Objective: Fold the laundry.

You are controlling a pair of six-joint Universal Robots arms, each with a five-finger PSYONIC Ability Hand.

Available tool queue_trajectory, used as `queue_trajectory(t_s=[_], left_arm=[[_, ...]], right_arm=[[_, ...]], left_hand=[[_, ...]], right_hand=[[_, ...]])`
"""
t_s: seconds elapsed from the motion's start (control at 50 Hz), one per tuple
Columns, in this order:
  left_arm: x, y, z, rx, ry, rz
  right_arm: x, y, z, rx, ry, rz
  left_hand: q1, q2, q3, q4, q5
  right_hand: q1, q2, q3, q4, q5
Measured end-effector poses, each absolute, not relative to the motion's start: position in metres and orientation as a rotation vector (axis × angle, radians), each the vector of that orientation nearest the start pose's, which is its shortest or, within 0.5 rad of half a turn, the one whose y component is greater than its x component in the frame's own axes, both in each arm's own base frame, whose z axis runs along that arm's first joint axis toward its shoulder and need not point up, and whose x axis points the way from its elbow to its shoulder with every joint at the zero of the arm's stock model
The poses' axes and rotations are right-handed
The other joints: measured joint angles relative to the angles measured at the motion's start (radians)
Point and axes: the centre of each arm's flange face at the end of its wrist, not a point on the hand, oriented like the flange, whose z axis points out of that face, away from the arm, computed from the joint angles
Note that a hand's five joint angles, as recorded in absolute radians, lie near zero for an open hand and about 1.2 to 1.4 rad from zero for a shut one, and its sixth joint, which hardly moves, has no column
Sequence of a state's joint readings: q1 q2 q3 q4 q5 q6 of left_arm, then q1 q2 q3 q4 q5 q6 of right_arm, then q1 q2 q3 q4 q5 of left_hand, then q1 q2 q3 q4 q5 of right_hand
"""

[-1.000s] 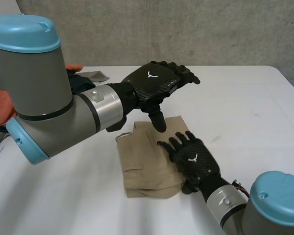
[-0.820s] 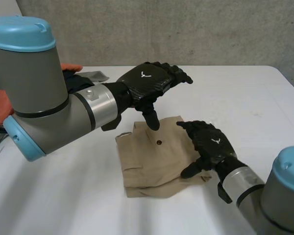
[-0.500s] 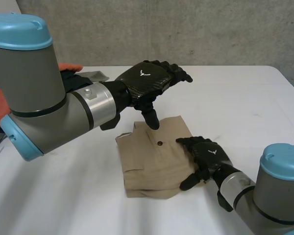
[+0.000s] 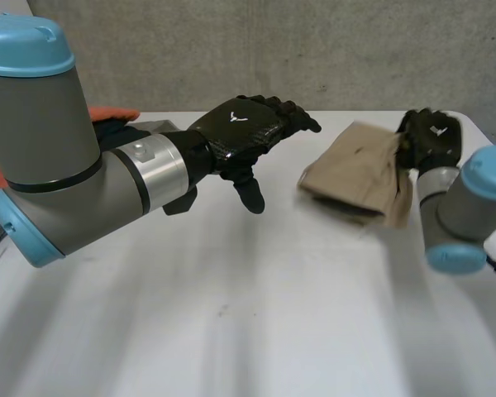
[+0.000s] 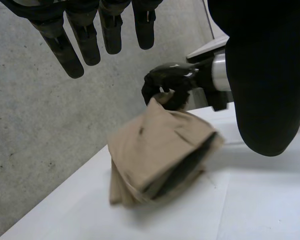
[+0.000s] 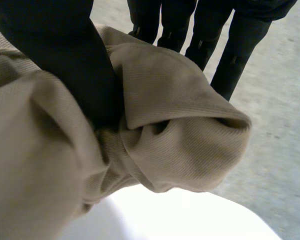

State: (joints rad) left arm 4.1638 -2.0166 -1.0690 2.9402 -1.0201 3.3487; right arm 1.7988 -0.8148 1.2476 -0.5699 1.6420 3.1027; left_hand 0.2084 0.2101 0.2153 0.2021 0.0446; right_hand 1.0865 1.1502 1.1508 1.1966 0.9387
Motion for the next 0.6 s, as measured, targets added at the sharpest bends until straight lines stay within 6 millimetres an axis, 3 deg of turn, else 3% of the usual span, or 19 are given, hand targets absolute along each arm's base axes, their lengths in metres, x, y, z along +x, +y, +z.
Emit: queue_trajectory(t_s=[0.14, 0.28, 0.42, 0.6], left_arm=[[-0.355, -0.233, 0.285, -1.149, -1.616, 1.537], [-0.355, -0.235, 0.282, -1.149, -1.624, 1.53], [-0.355, -0.238, 0.277, -1.146, -1.636, 1.523], [-0.356, -0.24, 0.273, -1.147, -1.644, 1.512]], right_arm=[[0.182, -0.498, 0.17, 0.0, 2.041, -2.396], [0.124, -0.545, 0.162, 0.218, 2.094, -2.478], [0.078, -0.554, 0.125, 0.451, 2.208, -2.478], [0.056, -0.555, 0.109, 0.503, 2.277, -2.502]], left_hand=[[0.0, -0.001, 0.0, 0.0, 0.0], [0.0, -0.001, 0.0, 0.0, 0.0], [0.0, -0.001, 0.0, 0.0, 0.0], [0.0, -0.001, 0.0, 0.0, 0.0]], right_hand=[[0.0, 0.009, 0.013, 0.009, 0.0], [0.0, 0.009, 0.012, 0.011, 0.003], [0.0, 0.009, 0.013, 0.012, 0.011], [0.0, 0.009, 0.013, 0.012, 0.01]])
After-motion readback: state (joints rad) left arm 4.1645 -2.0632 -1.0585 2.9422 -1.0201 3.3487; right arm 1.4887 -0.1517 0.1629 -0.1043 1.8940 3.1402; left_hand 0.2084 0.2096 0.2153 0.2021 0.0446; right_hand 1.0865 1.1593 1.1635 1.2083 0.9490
